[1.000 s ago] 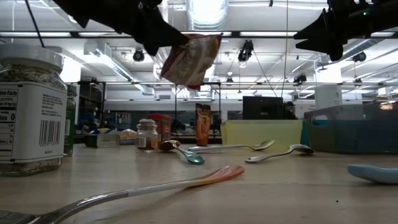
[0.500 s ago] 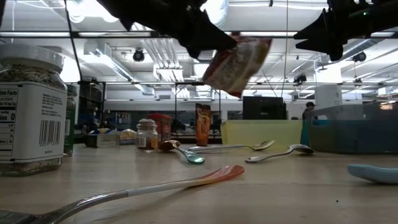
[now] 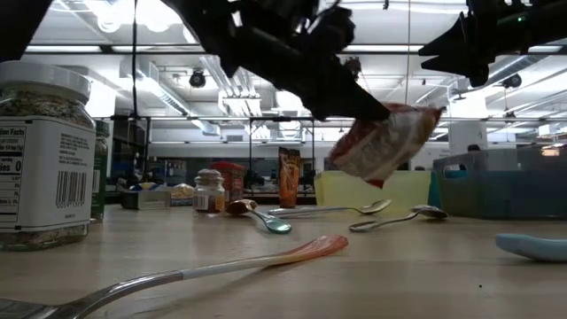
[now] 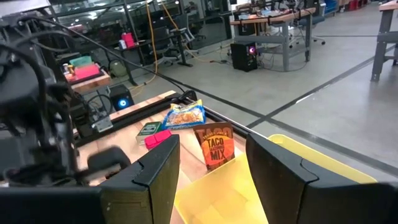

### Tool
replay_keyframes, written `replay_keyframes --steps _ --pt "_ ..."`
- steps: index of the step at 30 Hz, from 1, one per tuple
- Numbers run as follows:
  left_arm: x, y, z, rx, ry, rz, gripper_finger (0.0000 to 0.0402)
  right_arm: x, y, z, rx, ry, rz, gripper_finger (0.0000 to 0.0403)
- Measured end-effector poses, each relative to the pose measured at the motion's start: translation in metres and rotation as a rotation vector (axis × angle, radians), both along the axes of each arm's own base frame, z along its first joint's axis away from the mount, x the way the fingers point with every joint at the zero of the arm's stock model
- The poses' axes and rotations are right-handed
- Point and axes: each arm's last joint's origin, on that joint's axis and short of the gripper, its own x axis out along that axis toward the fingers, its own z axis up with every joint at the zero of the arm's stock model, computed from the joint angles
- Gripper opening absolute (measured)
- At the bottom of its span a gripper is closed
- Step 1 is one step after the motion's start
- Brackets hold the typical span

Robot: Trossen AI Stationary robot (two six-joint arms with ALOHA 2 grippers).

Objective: Pick & Place Food Item
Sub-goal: Put the red noodle pack into the blue bin

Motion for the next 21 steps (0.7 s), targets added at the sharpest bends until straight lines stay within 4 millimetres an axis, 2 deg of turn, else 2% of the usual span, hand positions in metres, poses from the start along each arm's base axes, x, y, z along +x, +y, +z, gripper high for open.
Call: replay_keyframes --steps 7,14,17,21 --pt "0.015 0.0 -0.028 -0.001 0.054 0.001 0.0 0.0 0.0 0.0 0.0 0.0 0.0 0.0183" --pt "0.019 0.002 -0.036 -0.007 0.07 0.021 0.0002 0.0 0.0 0.0 0.0 0.0 -0.001 0.0183" --pt "0.019 0.002 -0.036 -0.021 0.073 0.03 0.0023 0.0 0.0 0.0 0.0 0.0 -0.001 0.0183" --pt "0.019 0.001 -0.034 -0.023 0.066 0.031 0.0079 0.0 0.0 0.0 0.0 0.0 -0.001 0.0183"
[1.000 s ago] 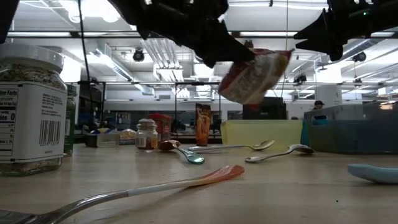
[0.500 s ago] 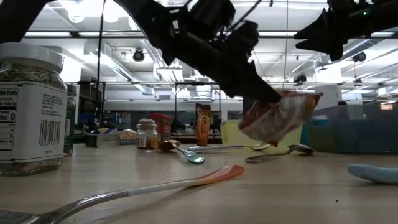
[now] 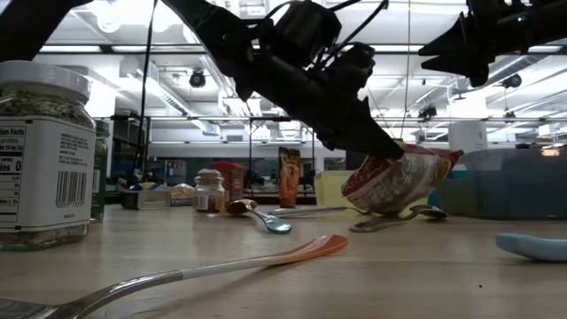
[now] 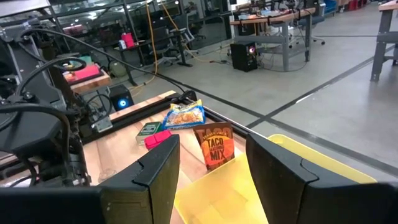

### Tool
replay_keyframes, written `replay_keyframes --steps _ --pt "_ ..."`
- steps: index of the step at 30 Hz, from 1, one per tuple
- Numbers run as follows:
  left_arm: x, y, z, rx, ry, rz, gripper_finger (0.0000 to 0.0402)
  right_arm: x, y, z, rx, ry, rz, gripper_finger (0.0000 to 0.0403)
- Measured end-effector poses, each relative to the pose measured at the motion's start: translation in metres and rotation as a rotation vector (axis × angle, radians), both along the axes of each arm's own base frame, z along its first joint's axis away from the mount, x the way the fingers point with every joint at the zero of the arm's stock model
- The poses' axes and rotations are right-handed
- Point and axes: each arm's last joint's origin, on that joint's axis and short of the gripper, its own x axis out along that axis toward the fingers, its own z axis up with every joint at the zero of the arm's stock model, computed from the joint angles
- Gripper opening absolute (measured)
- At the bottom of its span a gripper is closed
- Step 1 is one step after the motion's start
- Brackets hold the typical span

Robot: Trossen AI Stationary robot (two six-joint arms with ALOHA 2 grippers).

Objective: Pick & Place Food Item
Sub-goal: Put the red noodle pack into the blue bin

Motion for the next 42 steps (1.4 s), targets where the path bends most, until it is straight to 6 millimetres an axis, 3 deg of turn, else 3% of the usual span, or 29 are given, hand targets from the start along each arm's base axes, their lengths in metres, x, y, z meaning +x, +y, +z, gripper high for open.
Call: replay_keyframes --steps 7,12,17,24,28,32,35,42 --pt "-0.001 0.0 0.004 -0.005 -0.009 -0.006 0.0182 0.0 0.0 0.0 0.0 0.001 0.0 0.0183" --pt "-0.001 0.0 0.009 -0.004 -0.019 -0.006 0.023 0.0 0.0 0.0 0.0 0.0 0.0 0.0183" --pt "-0.005 0.0 0.023 -0.003 -0.029 -0.006 0.0255 0.0 0.0 0.0 0.0 0.0 0.0 0.0183" --pt "-0.025 0.0 0.069 0.031 -0.086 -0.004 0.0258 0.0 0.0 0.0 0.0 0.0 -0.001 0.0183" --pt "-0.047 0.001 0.099 0.085 -0.159 -0.032 0.0259 0.0 0.0 0.0 0.0 0.0 -0.001 0.0183" --pt "-0.083 0.001 0.122 0.1 -0.216 -0.034 0.0259 0.0 0.0 0.0 0.0 0.0 -0.001 0.0183" --pt "-0.115 0.001 0.132 0.101 -0.246 -0.032 0.0259 0.0 0.0 0.0 0.0 0.0 -0.002 0.0183" --pt "-0.192 0.0 0.131 0.104 -0.332 -0.028 0.0259 0.0 0.0 0.0 0.0 0.0 -0.001 0.0183"
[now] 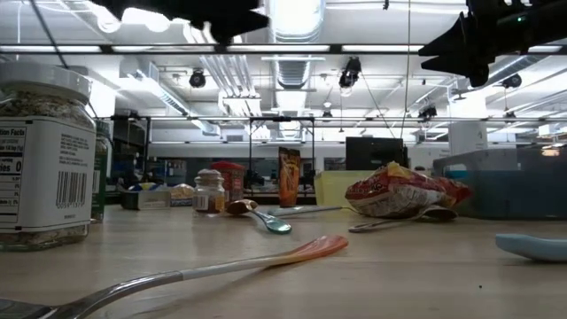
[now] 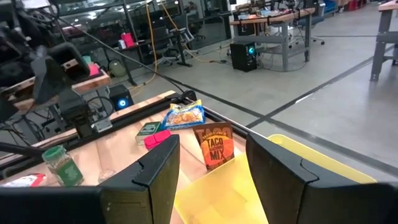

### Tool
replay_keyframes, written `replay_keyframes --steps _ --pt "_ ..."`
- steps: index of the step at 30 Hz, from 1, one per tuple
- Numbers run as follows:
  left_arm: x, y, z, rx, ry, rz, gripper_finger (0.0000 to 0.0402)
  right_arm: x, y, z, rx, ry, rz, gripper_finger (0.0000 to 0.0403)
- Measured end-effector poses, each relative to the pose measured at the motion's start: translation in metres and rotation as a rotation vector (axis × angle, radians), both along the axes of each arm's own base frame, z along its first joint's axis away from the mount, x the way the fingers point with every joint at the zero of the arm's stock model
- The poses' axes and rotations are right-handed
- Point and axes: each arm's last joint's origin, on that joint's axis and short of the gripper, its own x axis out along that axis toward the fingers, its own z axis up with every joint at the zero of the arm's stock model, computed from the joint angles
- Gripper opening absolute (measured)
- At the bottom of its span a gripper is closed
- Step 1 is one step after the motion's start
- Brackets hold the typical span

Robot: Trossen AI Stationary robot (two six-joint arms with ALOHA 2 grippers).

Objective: Pick & Place Food Item
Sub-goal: Put the red noodle pack into the blue bin

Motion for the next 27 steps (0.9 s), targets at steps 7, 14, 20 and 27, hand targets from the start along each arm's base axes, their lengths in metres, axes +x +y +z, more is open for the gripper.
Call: replay_keyframes --steps 7,14,20,27 --pt "-0.065 -0.001 -0.018 0.0 -0.073 -0.001 0.0259 0.0 0.0 0.0 0.0 0.0 0.0 0.0183" --pt "-0.106 -0.001 -0.037 0.0 -0.153 0.007 0.0259 0.0 0.0 0.0 0.0 0.0 -0.001 0.0183" --pt "-0.121 -0.001 -0.042 -0.001 -0.219 0.008 0.0259 0.0 0.0 0.0 0.0 0.0 0.0 0.0183" --pt "-0.122 -0.001 -0.043 -0.003 -0.222 0.008 0.0259 0.0 0.0 0.0 0.0 0.0 -0.001 0.0183"
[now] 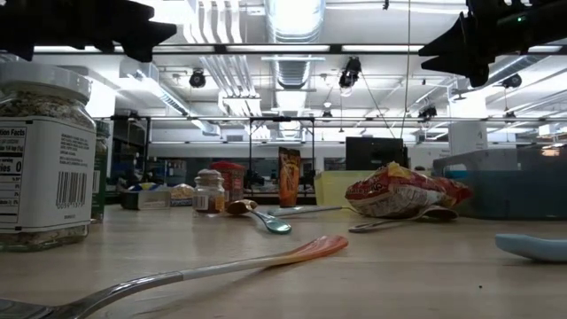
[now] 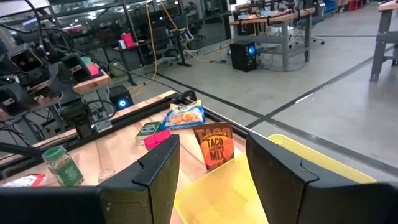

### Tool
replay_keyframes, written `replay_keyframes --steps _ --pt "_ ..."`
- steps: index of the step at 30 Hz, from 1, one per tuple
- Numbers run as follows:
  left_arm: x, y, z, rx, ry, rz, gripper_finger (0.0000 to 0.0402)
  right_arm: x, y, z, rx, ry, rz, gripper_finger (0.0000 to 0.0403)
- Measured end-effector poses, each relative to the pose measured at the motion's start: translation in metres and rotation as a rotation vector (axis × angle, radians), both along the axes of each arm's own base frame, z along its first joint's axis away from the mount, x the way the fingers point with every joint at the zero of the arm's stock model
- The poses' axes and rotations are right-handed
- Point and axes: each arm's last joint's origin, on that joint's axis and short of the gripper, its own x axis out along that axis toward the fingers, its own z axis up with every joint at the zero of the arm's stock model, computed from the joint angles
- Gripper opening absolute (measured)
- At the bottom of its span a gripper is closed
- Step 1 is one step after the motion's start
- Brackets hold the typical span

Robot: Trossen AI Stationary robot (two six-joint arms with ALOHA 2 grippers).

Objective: Pick & Place Food Item
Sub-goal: Put the red noodle pack into the blue bin

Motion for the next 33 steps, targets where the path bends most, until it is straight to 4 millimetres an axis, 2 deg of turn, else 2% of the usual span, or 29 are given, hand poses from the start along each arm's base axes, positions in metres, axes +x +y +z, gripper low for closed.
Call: replay_keyframes --steps 33 --pt "-0.0002 -0.0001 -0.0028 0.003 0.023 -0.001 0.0259 0.0 0.0 0.0 0.0 0.0 0.0 0.0183"
